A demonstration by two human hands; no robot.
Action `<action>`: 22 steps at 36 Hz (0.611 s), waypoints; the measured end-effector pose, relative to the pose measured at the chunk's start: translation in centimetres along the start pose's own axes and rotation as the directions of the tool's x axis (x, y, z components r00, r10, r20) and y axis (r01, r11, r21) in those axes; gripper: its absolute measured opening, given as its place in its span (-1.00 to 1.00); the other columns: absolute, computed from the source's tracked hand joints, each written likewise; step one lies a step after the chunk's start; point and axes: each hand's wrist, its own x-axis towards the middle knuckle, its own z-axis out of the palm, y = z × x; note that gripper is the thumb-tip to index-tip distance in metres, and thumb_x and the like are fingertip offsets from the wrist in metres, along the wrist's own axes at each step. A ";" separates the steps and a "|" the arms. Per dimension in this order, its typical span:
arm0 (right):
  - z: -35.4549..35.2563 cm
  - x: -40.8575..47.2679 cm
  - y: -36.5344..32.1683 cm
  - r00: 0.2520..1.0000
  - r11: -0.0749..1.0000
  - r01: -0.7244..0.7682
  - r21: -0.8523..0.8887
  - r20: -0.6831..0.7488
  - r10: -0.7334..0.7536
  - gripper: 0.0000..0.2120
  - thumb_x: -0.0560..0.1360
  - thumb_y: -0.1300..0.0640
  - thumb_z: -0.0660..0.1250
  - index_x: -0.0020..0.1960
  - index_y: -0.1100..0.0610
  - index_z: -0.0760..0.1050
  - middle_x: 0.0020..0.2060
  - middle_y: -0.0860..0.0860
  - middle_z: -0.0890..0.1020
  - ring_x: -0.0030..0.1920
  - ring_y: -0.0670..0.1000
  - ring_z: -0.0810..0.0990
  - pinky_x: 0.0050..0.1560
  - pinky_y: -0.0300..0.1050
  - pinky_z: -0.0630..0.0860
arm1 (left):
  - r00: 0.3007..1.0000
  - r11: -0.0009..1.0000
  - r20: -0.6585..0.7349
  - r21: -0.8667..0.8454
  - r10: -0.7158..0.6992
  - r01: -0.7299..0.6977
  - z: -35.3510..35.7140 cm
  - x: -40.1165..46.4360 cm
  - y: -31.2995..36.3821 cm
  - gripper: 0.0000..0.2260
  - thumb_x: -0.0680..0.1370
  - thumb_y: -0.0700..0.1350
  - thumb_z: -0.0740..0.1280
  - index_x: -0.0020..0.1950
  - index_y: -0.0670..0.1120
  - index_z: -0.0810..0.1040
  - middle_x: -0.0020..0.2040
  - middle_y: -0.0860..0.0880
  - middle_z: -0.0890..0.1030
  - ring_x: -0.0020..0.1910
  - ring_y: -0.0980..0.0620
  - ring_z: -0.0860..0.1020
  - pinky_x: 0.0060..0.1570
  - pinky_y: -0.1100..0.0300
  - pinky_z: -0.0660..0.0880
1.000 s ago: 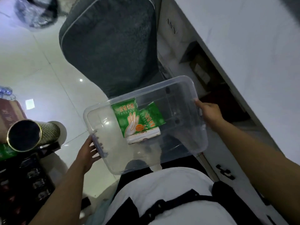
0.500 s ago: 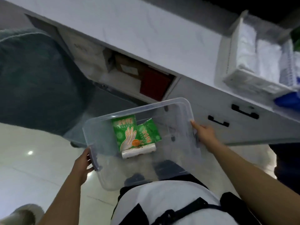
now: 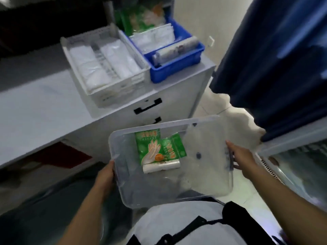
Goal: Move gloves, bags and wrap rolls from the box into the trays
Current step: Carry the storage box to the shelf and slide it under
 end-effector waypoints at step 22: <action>-19.6 6.4 9.4 0.837 0.538 -0.289 0.792 -0.064 0.544 -0.67 0.47 -0.18 0.40 -0.06 0.09 0.51 -0.25 0.06 0.47 -0.30 0.06 0.44 -0.11 0.25 0.55 | 0.848 0.506 0.502 0.694 0.170 -0.512 49.3 0.2 20.8 -0.63 0.53 0.15 0.39 0.14 -0.12 0.61 -0.09 -0.11 0.59 -0.24 -0.04 0.53 -0.22 0.17 0.49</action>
